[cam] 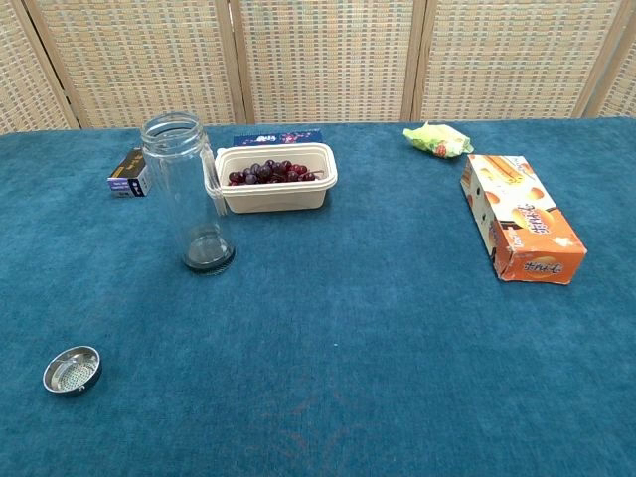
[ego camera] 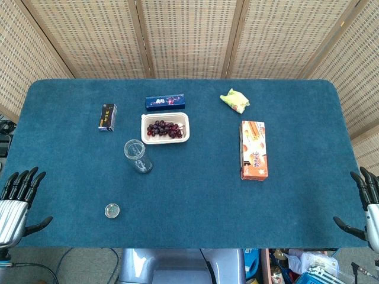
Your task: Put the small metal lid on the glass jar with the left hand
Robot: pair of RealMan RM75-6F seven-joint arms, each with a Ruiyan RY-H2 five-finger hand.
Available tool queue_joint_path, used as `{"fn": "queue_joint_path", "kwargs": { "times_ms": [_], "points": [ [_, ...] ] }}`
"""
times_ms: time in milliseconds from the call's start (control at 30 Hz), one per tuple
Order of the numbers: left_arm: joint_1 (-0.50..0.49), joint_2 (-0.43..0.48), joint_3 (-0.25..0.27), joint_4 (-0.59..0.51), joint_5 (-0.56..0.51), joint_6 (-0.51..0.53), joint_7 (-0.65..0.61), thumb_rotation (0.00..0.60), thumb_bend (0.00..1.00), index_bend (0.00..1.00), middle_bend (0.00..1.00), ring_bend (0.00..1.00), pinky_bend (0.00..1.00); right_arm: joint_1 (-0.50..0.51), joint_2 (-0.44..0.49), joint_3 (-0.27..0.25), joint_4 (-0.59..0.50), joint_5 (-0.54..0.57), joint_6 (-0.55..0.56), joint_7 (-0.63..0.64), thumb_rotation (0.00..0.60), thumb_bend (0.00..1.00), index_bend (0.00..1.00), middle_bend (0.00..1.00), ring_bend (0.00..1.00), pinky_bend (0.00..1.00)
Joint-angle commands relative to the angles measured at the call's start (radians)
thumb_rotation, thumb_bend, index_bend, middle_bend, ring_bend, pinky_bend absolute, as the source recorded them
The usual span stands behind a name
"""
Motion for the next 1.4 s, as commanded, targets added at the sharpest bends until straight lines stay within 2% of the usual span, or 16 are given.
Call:
{"fn": "queue_joint_path", "kwargs": {
  "times_ms": [33, 300, 367, 533, 633, 733, 867, 1067, 1400],
  "points": [
    [0.001, -0.001, 0.002, 0.000, 0.003, 0.001, 0.003, 0.600, 0.11, 0.00, 0.00, 0.00, 0.00, -0.002, 0.003, 0.001, 0.001, 0.001, 0.002, 0.008, 0.600, 0.00, 0.00, 0.00, 0.00, 0.00],
    [-0.003, -0.008, 0.005, 0.001, 0.009, -0.005, -0.020, 0.600, 0.11, 0.00, 0.00, 0.00, 0.00, -0.004, 0.002, -0.006, -0.004, -0.014, 0.006, 0.002, 0.600, 0.00, 0.00, 0.00, 0.00, 0.00],
    [-0.019, -0.016, 0.014, 0.002, 0.013, -0.043, -0.045, 0.600, 0.11, 0.01, 0.00, 0.00, 0.00, -0.005, 0.003, -0.006, -0.009, -0.017, 0.010, 0.000, 0.600, 0.00, 0.00, 0.00, 0.00, 0.00],
    [-0.095, -0.076, 0.037, 0.045, 0.042, -0.189, -0.050, 0.600, 0.11, 0.35, 0.00, 0.00, 0.00, -0.008, 0.010, -0.004, -0.014, -0.018, 0.016, 0.014, 0.600, 0.00, 0.00, 0.00, 0.00, 0.00],
    [-0.181, -0.192, 0.028, 0.124, 0.013, -0.354, -0.015, 0.600, 0.15, 0.41, 0.00, 0.00, 0.00, -0.008, 0.014, -0.003, -0.008, -0.016, 0.017, 0.044, 0.600, 0.00, 0.00, 0.00, 0.00, 0.00],
    [-0.205, -0.261, 0.008, 0.159, -0.042, -0.404, 0.030, 0.600, 0.22, 0.43, 0.00, 0.00, 0.00, -0.005, 0.019, -0.002, -0.004, -0.013, 0.010, 0.061, 0.600, 0.00, 0.00, 0.00, 0.00, 0.00],
    [-0.223, -0.312, 0.000, 0.191, -0.098, -0.444, 0.062, 0.600, 0.23, 0.46, 0.00, 0.00, 0.00, -0.003, 0.025, 0.001, -0.001, -0.004, 0.004, 0.081, 0.600, 0.00, 0.00, 0.00, 0.00, 0.00],
    [-0.234, -0.349, -0.009, 0.229, -0.139, -0.449, 0.078, 0.600, 0.30, 0.49, 0.00, 0.00, 0.00, -0.004, 0.031, 0.001, 0.001, -0.003, 0.004, 0.101, 0.600, 0.00, 0.00, 0.00, 0.00, 0.00],
    [-0.244, -0.356, 0.002, 0.244, -0.168, -0.454, 0.084, 0.600, 0.38, 0.49, 0.00, 0.00, 0.00, -0.006, 0.035, -0.002, -0.001, -0.008, 0.004, 0.108, 0.600, 0.00, 0.00, 0.00, 0.00, 0.00]
  ]
}}
